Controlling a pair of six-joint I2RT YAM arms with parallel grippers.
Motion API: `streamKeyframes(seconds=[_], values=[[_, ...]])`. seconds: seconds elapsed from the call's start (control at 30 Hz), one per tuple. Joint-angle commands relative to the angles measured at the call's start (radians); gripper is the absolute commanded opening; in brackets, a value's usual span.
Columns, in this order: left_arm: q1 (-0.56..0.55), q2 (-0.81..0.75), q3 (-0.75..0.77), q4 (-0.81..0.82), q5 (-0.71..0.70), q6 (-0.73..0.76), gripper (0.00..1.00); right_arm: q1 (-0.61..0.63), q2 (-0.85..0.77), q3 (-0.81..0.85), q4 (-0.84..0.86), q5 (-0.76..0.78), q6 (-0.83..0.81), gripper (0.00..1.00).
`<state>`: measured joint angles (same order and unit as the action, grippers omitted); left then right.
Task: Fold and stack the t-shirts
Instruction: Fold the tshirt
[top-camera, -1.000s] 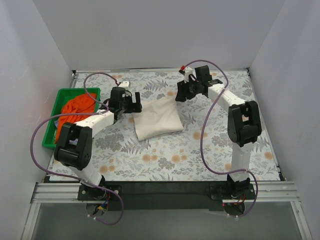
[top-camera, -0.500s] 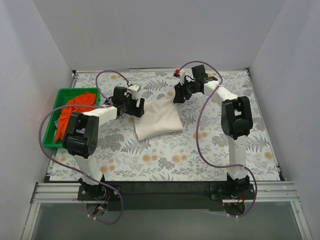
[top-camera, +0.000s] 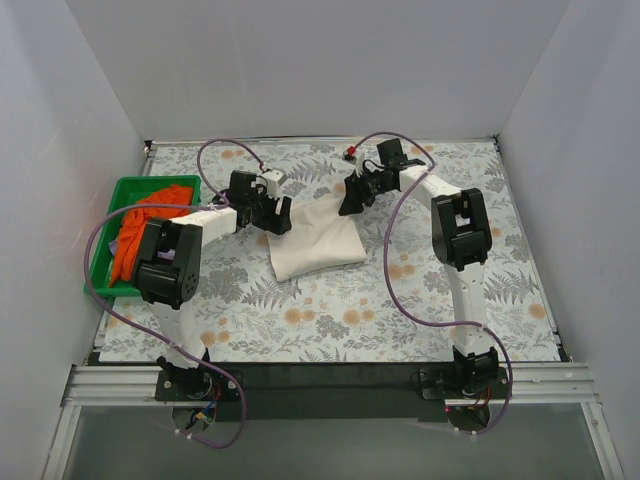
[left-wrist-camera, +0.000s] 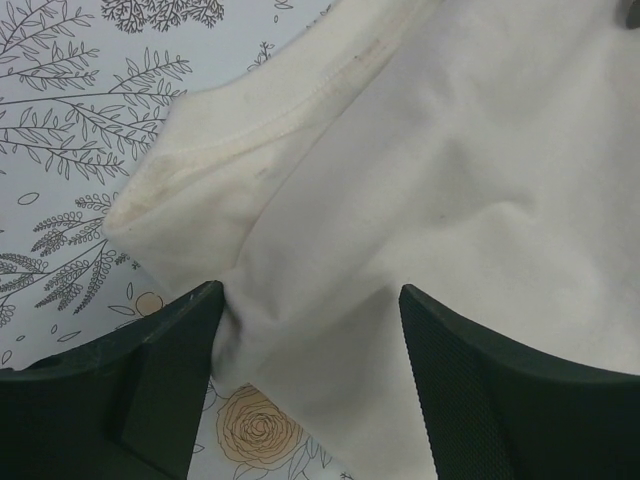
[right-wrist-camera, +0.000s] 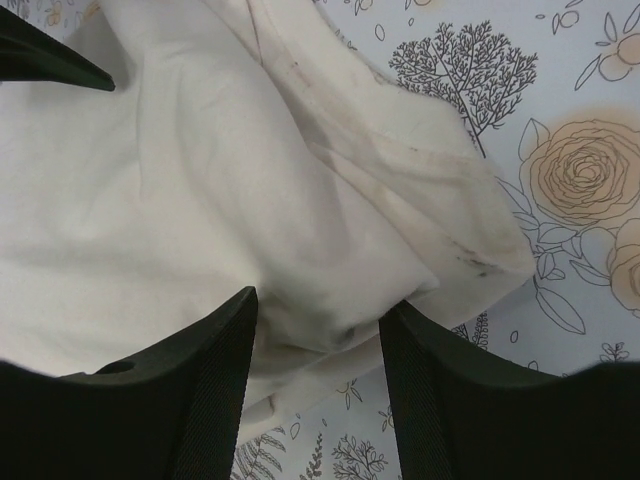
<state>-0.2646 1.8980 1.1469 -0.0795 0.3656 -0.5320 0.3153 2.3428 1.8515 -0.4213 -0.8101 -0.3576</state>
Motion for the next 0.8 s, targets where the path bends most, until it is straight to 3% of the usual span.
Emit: streamKeyframes(seconds=[0.0,0.13,0.53,0.63,0.7,0.77], values=[[0.004,-0.011,0.033,-0.025,0.029,0.024,0.63,-0.001,-0.01,0.032,-0.001,-0.051,0.013,0.49],[0.002,-0.017,0.039,-0.035,0.024,0.035,0.52,-0.005,-0.02,0.044,0.009,-0.046,0.014,0.49],[0.002,-0.022,0.083,-0.085,0.029,0.067,0.34,-0.012,-0.005,0.09,0.023,-0.067,0.032,0.46],[0.004,-0.022,0.088,-0.091,0.035,0.072,0.25,-0.012,-0.002,0.092,0.021,-0.078,0.032,0.42],[0.002,-0.02,0.093,-0.095,0.038,0.072,0.19,-0.013,-0.005,0.086,0.021,-0.081,0.031,0.32],[0.002,-0.019,0.102,-0.1,0.039,0.073,0.14,-0.013,-0.02,0.072,0.021,-0.081,0.029,0.12]])
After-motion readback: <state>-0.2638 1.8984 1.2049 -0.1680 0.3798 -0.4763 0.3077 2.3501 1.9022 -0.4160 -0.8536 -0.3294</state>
